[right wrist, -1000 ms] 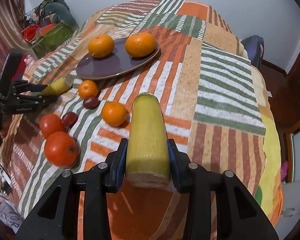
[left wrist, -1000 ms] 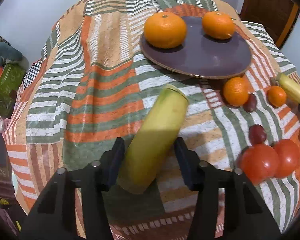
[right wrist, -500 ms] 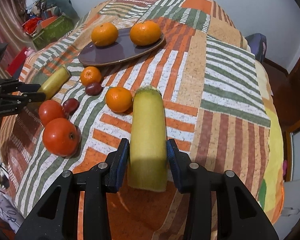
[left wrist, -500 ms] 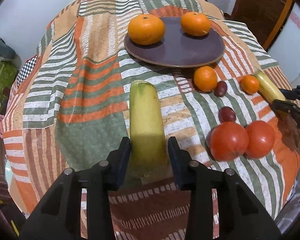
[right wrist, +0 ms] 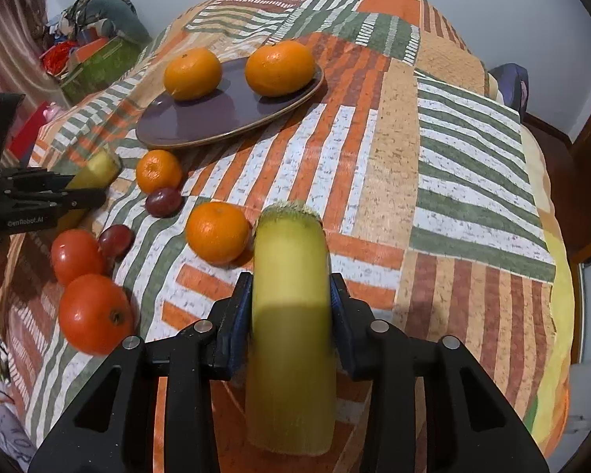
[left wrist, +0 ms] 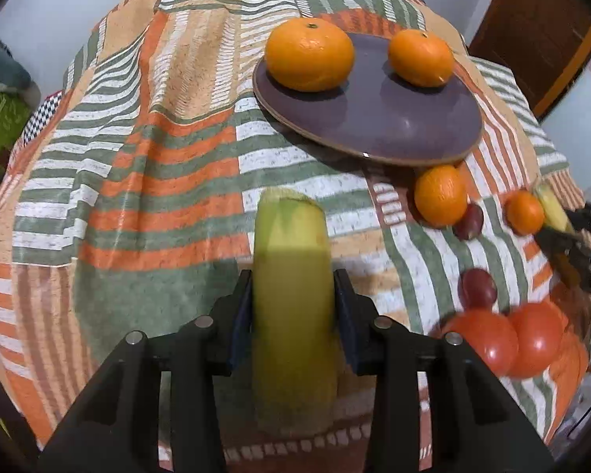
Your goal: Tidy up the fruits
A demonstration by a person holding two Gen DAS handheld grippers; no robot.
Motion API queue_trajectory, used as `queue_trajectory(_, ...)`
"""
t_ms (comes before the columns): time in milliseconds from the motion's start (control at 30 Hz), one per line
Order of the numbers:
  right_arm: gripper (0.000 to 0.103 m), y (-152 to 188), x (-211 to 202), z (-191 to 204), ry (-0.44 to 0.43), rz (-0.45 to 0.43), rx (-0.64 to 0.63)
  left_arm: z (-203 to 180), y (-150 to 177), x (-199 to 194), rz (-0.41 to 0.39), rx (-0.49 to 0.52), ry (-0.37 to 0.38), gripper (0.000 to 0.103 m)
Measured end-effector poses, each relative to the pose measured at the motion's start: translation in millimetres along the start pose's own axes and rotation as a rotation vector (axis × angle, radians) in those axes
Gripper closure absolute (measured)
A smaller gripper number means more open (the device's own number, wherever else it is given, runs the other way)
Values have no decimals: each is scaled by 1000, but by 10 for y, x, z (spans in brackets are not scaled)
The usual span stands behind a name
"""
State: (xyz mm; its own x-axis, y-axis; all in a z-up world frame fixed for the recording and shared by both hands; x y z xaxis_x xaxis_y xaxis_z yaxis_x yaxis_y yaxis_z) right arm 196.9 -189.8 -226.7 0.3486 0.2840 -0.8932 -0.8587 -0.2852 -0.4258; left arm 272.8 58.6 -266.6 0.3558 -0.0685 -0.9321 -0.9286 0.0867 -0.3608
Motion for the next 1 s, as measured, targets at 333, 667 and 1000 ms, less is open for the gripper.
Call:
queue_trajectory(333, 69, -93, -115, -41, -2, -58, 27, 47, -4, -142, -41, -40, 11, 65)
queue_trajectory(667, 69, -396, -261, 70, -2, -134, -13, -55, -219, -436, -124, -18, 28, 65)
queue_trajectory(1000, 69, -759, -205, 249, -31, -176, -54, -241, -507, -495, -163, 9, 45, 65)
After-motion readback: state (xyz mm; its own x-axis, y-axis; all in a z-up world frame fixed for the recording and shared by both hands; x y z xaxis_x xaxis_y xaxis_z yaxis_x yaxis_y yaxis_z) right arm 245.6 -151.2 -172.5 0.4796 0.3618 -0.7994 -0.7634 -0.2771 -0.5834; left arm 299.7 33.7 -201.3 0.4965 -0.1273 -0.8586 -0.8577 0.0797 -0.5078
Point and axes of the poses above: each gripper's, at about its wrist camera, not at the fingertips, and x roughly the way its jaws point, z to its left, y to its underside, the point moved 4 cm from there along x, roughly the way its jaws point, and after that the axes turned 1 degree about -y, right-handed, at the moved point
